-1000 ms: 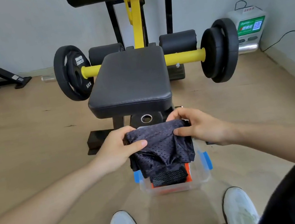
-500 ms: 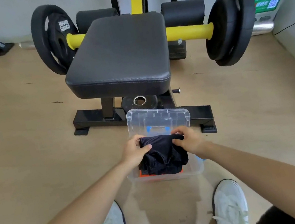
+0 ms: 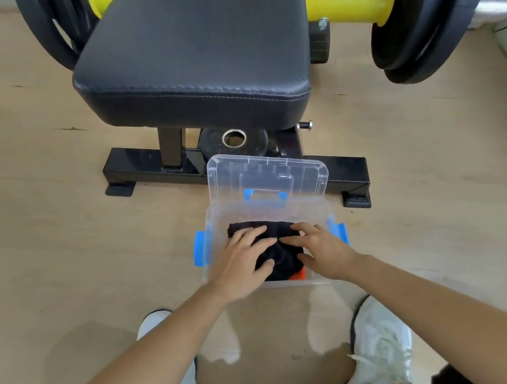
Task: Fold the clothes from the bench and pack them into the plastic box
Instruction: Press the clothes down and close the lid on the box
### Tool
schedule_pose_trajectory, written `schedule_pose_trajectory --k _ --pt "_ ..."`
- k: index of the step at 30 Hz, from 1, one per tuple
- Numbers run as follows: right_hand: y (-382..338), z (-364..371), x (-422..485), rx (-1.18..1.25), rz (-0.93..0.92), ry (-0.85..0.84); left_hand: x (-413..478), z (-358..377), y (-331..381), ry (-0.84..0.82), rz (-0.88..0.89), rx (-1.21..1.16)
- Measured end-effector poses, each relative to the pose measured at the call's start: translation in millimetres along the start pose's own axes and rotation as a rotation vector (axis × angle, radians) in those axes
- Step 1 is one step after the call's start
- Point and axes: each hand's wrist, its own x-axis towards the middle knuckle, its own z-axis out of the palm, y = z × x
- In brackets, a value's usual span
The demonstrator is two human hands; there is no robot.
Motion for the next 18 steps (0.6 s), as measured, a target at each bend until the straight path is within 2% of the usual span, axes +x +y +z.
schedule_pose_trajectory --k 4,6,10,12,15,18 --pt "5.1 -11.3 5.5 0.112 -0.072 0.135 -8.8 16.0 4.5 -0.182 -0.015 0.12" --pt "10.6 -25.7 10.6 0.12 -0.071 0.286 -11.6 24.8 0.4 -0.201 0.018 0.192" --pt "26.2 -68.9 33.1 0.098 0.081 0.521 -10.0 32.8 -4.7 -0.168 0.078 0.249" --pt "34.5 -84.2 48.4 0.113 0.176 0.498 -9.1 34.9 -6.3 -0.129 0.109 0.253" --pt "44.9 -90.2 67.6 0.08 0.299 0.348 -9.3 39.5 -10.3 -0.063 0.155 0.291" --pt "49.4 -85.9 75.1 0.222 0.329 0.344 -8.6 38.8 -10.5 -0.086 0.144 0.284"
